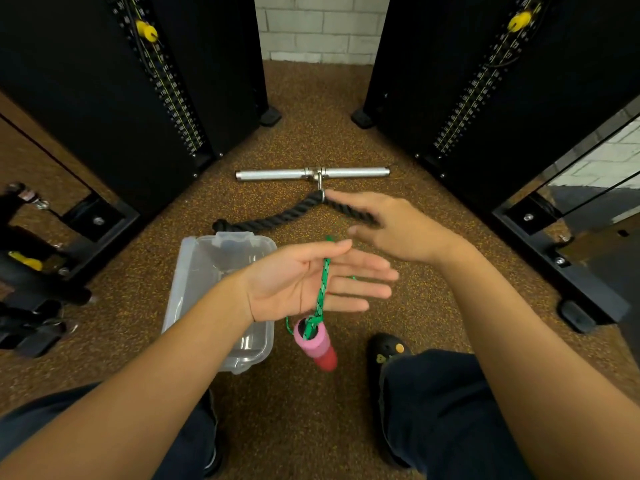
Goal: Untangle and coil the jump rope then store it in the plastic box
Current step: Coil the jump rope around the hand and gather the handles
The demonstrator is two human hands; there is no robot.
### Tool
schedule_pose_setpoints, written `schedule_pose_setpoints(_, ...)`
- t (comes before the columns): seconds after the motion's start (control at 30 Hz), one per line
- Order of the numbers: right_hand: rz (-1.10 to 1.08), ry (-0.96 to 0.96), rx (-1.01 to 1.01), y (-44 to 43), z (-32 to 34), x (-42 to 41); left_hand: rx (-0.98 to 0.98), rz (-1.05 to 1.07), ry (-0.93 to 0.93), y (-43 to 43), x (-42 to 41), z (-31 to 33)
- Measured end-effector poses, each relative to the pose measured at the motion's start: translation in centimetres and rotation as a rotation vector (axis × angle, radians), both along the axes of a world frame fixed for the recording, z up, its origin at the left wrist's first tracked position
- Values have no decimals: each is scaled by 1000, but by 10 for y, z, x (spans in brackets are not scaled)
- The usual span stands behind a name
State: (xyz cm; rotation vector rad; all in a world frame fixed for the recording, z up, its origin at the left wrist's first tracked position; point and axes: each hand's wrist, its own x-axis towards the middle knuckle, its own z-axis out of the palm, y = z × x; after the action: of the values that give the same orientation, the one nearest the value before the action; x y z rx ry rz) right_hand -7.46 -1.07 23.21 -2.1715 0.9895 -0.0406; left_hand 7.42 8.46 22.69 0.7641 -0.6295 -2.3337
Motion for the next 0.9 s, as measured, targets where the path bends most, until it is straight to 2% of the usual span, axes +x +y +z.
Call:
schedule_pose_setpoints(0.1,197,-175,200,9,7,7,47,70,-61,-1,3,2)
schedule_pose_setpoints(0.27,125,-244,189,8,5,6,11,54,-57,0,6,3)
schedule_pose_setpoints(0.43,-10,-372,125,11,0,12,-63,151,-54,-3,7,-1)
schedule_pose_setpoints(0.57,-82,-354,-44,9,-6,14,-71,151,-130,-4,8,1)
schedule_pose_setpoints(0.7,-133,-302,-53,8,-8,13,-100,156,-147,-7,14,3)
schedule_pose_setpoints(0.9,37,-66,-26,14,-6,15,-101,261,-43,-15,31,4)
